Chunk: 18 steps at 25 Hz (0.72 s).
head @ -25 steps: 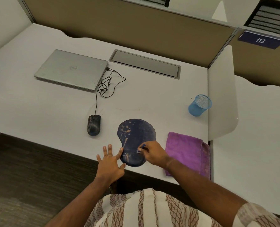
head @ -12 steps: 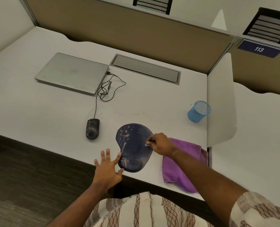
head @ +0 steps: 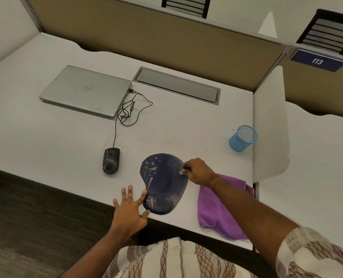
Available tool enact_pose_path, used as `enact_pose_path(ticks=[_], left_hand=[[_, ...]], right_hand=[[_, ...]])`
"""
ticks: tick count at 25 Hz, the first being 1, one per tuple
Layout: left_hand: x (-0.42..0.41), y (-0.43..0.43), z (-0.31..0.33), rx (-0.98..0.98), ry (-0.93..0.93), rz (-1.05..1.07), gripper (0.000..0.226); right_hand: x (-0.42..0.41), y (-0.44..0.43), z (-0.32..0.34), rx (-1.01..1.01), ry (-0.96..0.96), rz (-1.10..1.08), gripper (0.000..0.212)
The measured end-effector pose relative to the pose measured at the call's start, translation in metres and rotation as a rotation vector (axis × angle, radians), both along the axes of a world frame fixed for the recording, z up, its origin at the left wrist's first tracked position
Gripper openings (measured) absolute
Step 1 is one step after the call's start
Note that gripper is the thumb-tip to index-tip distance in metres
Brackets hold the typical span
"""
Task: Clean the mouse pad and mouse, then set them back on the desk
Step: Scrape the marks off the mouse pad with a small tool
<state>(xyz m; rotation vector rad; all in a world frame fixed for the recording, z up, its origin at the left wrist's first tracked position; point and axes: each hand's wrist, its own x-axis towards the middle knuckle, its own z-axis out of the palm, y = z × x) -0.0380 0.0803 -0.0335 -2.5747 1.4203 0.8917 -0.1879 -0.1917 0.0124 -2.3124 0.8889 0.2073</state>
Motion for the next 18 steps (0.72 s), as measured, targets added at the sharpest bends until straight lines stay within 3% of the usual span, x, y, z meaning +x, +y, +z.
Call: enact_pose_path(ticks=[3,9,15,18], left_hand=[[0.0,0.0,0.0,0.009,-0.004,-0.001,0.079],[0.0,0.0,-0.001,0.03,-0.006,-0.011,0.082],[0.0,0.0,0.001,0.019,0.0,0.004,0.085],[-0.001,-0.001,0.002,0.021,0.0,0.006,0.086]], right_hand=[[-0.014,-0.017,-0.003,-0.022,0.106,0.008,0.022],[0.013,-0.013,0.008,0.035,-0.091,-0.099,0.019],[0.002,-0.03,-0.005,0.026,0.092,-0.095,0.019],[0.019,-0.028,0.006,0.029,-0.017,-0.121,0.018]])
